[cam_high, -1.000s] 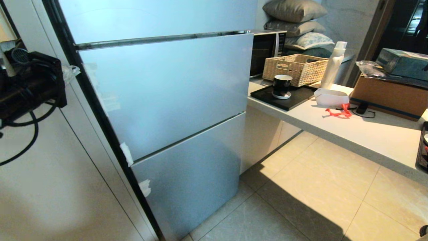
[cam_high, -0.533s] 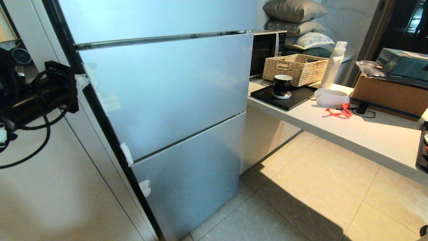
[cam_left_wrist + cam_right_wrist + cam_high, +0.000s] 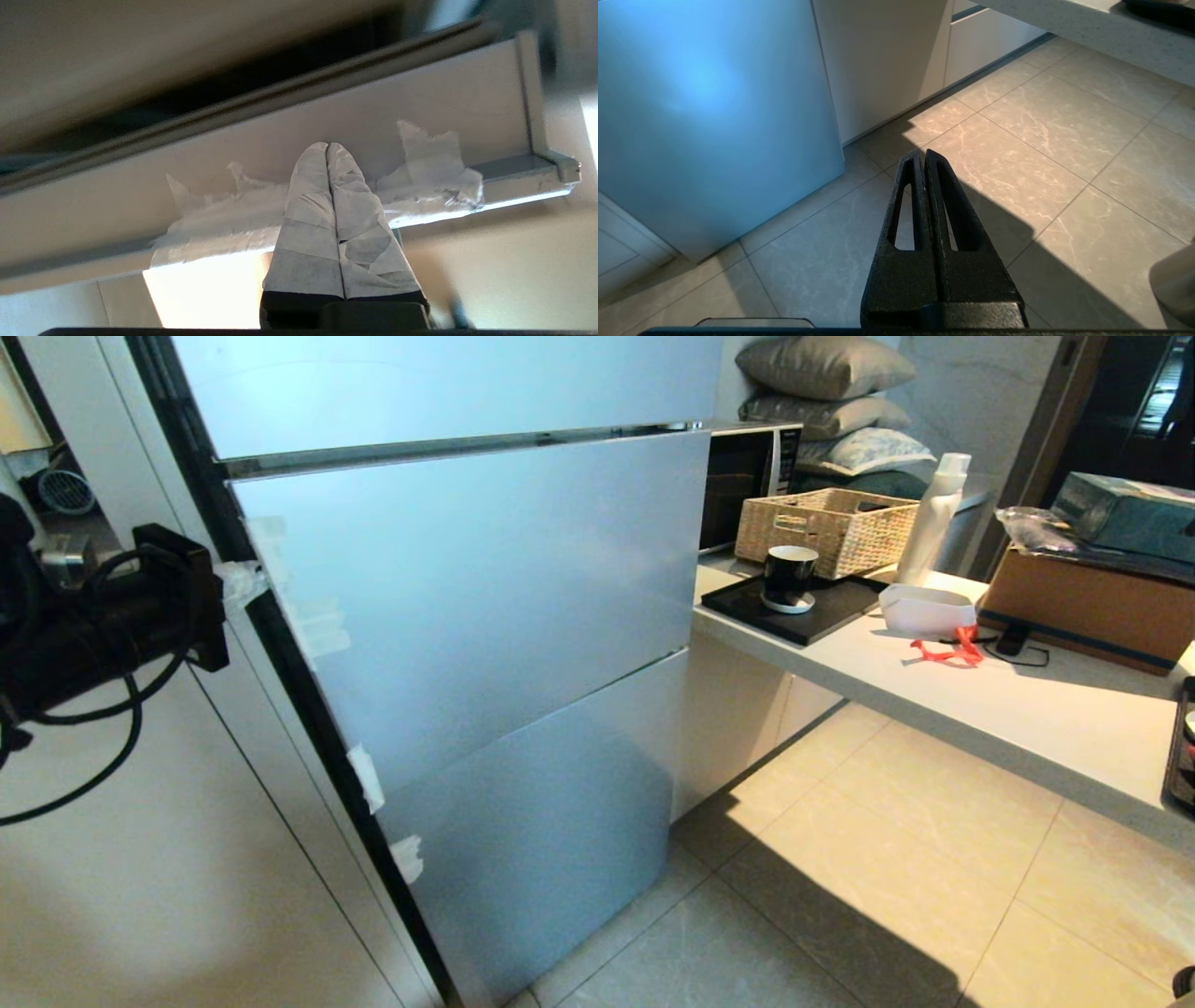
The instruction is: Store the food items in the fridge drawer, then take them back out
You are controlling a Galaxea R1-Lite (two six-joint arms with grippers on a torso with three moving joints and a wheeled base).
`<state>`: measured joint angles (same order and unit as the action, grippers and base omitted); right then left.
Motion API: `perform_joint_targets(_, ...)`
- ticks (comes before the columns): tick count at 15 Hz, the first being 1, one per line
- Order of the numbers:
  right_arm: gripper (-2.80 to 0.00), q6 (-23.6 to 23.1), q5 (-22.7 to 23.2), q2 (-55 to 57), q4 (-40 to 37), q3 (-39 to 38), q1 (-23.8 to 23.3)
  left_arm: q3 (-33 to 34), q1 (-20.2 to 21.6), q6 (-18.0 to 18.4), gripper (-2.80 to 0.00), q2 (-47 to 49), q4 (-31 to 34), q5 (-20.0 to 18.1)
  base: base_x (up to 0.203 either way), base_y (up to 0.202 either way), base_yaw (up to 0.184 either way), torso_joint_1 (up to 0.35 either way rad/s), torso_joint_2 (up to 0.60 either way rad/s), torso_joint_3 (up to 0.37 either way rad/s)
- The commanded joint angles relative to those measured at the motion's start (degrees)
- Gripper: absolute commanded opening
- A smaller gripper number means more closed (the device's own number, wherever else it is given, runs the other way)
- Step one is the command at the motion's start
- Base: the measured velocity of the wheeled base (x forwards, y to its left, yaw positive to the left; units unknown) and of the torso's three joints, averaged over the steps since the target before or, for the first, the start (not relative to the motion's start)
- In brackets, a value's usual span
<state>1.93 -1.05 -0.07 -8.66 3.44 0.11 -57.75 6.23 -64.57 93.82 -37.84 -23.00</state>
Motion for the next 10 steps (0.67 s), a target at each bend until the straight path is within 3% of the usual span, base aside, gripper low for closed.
perform_joint_targets(1,-2.8,0.01,-0.01,0.07,-0.05,-0.01,-0.02,1.66,-1.19,-0.38,-2.8,-1.86,-0.13,-1.16,0.0,0.0,0.0,0.0,0.0,0.0)
perform_joint_targets(6,-2.8,0.01,-0.01,0.07,-0.05,-0.01,-0.02,8.08,-4.38,-0.29,-2.8,-6.98,-0.22,-1.5,0.0,0.0,0.0,0.0,0.0,0.0)
perform_joint_targets(10,-2.8,0.01,-0.01,0.07,-0.05,-0.01,-0.02,15.74,-13.06,-0.35,-2.8,-14.49,-0.22,-1.47,0.0,0.0,0.0,0.0,0.0,0.0)
